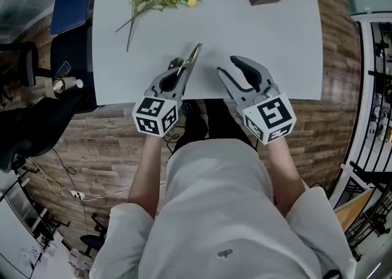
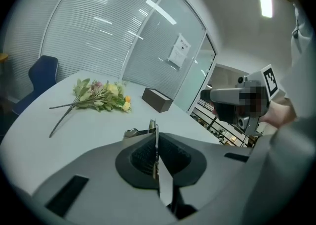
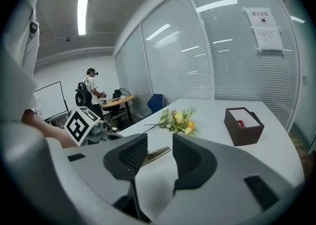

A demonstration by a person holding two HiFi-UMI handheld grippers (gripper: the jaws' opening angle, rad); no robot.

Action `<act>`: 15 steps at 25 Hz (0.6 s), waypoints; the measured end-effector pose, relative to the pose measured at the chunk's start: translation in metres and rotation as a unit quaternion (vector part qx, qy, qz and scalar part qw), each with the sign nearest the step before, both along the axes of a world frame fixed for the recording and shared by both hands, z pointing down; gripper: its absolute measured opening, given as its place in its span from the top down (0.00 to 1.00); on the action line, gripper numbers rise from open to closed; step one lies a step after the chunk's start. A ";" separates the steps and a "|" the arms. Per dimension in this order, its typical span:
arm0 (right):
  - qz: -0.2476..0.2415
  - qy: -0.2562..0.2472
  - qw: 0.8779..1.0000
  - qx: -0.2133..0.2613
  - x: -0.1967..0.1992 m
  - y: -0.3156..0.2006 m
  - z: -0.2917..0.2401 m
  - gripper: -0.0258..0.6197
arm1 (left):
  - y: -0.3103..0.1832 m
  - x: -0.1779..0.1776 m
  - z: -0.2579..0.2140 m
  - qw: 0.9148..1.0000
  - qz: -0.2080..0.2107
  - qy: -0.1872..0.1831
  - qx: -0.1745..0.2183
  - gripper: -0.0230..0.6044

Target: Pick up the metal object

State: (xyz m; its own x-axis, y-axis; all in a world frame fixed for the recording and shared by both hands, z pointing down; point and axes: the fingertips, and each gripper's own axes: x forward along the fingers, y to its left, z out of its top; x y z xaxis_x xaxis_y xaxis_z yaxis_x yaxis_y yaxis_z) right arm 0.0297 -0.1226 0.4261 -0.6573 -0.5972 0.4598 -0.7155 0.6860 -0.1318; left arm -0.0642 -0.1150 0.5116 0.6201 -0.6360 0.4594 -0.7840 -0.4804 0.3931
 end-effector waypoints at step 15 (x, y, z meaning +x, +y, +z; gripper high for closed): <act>-0.001 -0.002 0.999 0.037 -0.018 0.032 -0.020 0.72 | 0.039 -0.019 -0.063 0.996 0.006 -0.033 0.082 0.93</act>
State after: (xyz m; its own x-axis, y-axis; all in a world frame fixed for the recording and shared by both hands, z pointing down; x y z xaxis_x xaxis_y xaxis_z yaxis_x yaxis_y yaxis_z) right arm 0.0116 -0.0902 0.4060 -0.6606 -0.6278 0.4117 -0.7137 0.6953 -0.0848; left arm -0.0836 -0.0764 0.4489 0.6004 -0.6982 0.3899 -0.7990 -0.5437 0.2568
